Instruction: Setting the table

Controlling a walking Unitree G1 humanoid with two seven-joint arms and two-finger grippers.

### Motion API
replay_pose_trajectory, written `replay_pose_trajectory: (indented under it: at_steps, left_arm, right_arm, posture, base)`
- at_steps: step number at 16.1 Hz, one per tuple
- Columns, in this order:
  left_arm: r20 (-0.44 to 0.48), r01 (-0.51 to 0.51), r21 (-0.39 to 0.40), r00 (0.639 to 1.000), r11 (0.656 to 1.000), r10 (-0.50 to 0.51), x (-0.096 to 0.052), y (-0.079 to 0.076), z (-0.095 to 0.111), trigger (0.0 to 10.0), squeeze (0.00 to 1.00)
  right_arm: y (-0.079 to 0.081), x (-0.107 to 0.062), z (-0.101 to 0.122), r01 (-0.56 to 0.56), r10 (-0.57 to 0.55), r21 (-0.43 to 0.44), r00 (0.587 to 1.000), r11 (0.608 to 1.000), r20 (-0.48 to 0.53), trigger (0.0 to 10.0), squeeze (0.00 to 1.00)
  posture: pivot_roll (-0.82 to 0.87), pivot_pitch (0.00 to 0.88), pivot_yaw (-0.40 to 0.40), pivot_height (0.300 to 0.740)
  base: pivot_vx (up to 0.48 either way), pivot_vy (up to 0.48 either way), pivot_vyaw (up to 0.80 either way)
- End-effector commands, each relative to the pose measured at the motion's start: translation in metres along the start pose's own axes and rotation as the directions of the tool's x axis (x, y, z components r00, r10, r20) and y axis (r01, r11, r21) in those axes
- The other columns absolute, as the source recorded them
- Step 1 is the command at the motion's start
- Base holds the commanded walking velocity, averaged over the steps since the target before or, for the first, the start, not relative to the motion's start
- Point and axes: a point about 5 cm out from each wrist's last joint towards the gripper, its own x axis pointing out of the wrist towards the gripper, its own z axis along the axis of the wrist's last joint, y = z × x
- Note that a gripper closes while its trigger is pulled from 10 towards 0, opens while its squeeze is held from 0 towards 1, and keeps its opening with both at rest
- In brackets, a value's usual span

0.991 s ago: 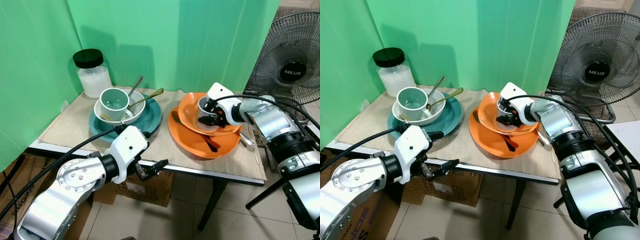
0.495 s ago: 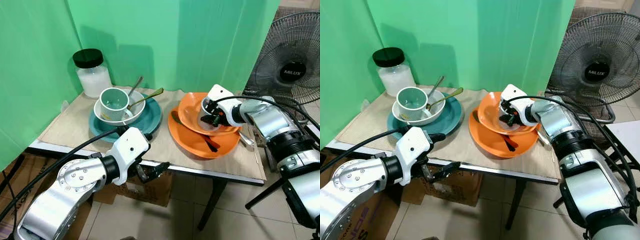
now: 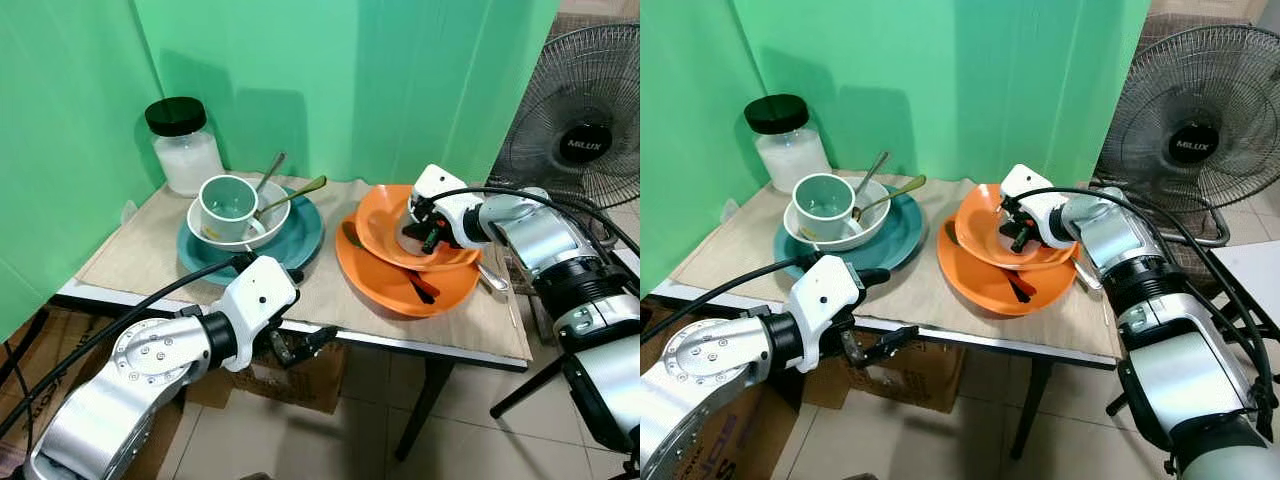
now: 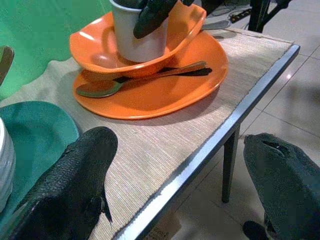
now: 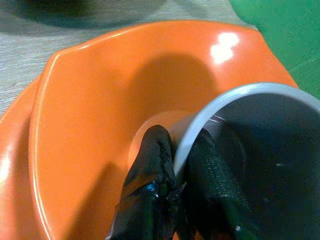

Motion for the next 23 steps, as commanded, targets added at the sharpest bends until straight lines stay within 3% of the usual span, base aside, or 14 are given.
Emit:
replay_pose_trajectory:
  at_steps: [1,4,6,8,9,10,11,12,14,15,17,19,23]
  left_arm:
    - [0.003,-0.002,0.033,1.000,0.999,0.002,-0.001,0.000,0.003,10.0,0.04]
    - [0.023,-0.047,0.040,0.999,0.998,0.046,-0.002,0.006,0.006,10.0,0.04]
    - [0.071,-0.166,0.026,0.984,0.986,0.164,-0.003,0.019,0.012,10.0,0.03]
    - [0.085,-0.303,-0.013,0.949,0.953,0.303,-0.005,0.030,0.012,10.0,0.04]
    - [0.091,-0.340,-0.022,0.936,0.940,0.340,-0.006,0.031,0.012,10.0,0.02]
    - [0.100,-0.389,-0.041,0.915,0.920,0.391,-0.006,0.033,0.013,10.0,0.03]
    - [0.106,-0.414,-0.049,0.903,0.909,0.417,-0.006,0.033,0.014,10.0,0.03]
    - [0.093,-0.486,-0.081,0.865,0.870,0.492,-0.008,0.035,0.014,10.0,0.03]
    - [0.125,-0.567,-0.161,0.800,0.808,0.587,-0.012,0.035,0.018,10.0,0.03]
    - [0.137,-0.596,-0.160,0.776,0.787,0.616,-0.014,0.031,0.018,10.0,0.03]
    - [0.142,-0.624,-0.184,0.748,0.760,0.648,-0.015,0.030,0.018,10.0,0.04]
    - [0.113,-0.670,-0.228,0.703,0.707,0.702,-0.020,0.031,0.014,10.0,0.03]
    - [0.092,-0.696,-0.238,0.678,0.678,0.729,-0.027,0.029,0.010,10.0,0.04]
  right_arm:
    - [-0.006,-0.006,0.016,0.011,-0.010,-0.009,0.998,1.000,0.063,0.0,0.00]
    - [-0.014,-0.023,0.037,0.046,-0.051,0.027,0.975,0.999,0.216,0.0,0.00]
    - [-0.014,-0.046,0.053,0.064,-0.098,0.099,0.913,0.993,0.395,0.0,0.00]
    - [0.001,-0.063,0.053,0.098,-0.189,0.200,0.843,0.975,0.504,0.0,0.00]
    - [0.008,-0.066,0.049,0.132,-0.228,0.217,0.823,0.967,0.519,5.3,0.00]
    - [0.020,-0.070,0.043,0.180,-0.275,0.225,0.799,0.958,0.535,10.0,0.00]
    - [0.027,-0.073,0.041,0.198,-0.294,0.228,0.782,0.953,0.549,10.0,0.00]
    - [0.041,-0.079,0.035,0.202,-0.354,0.319,0.758,0.926,0.548,10.0,0.00]
    - [0.054,-0.095,0.027,0.272,-0.519,0.469,0.655,0.841,0.550,10.0,0.00]
    - [0.072,-0.097,0.027,0.266,-0.534,0.489,0.628,0.831,0.566,10.0,0.00]
    - [0.084,-0.094,0.027,0.282,-0.542,0.482,0.613,0.829,0.575,10.0,0.00]
    - [0.094,-0.090,0.028,0.293,-0.578,0.521,0.601,0.802,0.552,10.0,0.00]
    - [0.094,-0.090,0.027,0.333,-0.630,0.560,0.593,0.759,0.501,10.0,0.00]
  posture:
    - [-0.04,0.000,0.027,0.740]
    - [-0.03,0.000,0.026,0.740]
    - [-0.03,0.000,0.022,0.740]
    - [-0.03,0.000,0.017,0.740]
    - [-0.03,0.000,0.017,0.740]
    - [-0.03,0.000,0.017,0.740]
    - [-0.03,0.000,0.020,0.740]
    - [-0.03,0.000,0.017,0.740]
    - [-0.04,0.000,0.015,0.740]
    - [-0.03,0.000,0.011,0.740]
    - [-0.03,0.000,0.006,0.740]
    - [-0.02,0.000,-0.007,0.740]
    - [-0.01,0.000,-0.022,0.740]
  base:
    - [0.000,0.000,0.00]
    - [0.000,0.000,0.00]
    - [0.000,0.000,0.00]
    - [0.000,0.000,0.00]
    - [0.000,0.000,0.00]
    - [0.000,0.000,0.00]
    - [0.000,0.000,0.00]
    - [0.000,0.000,0.00]
    - [0.000,0.000,0.00]
    - [0.000,0.000,0.00]
    - [0.000,0.000,-0.68]
    - [0.000,0.000,-0.77]
    - [0.000,0.000,-0.78]
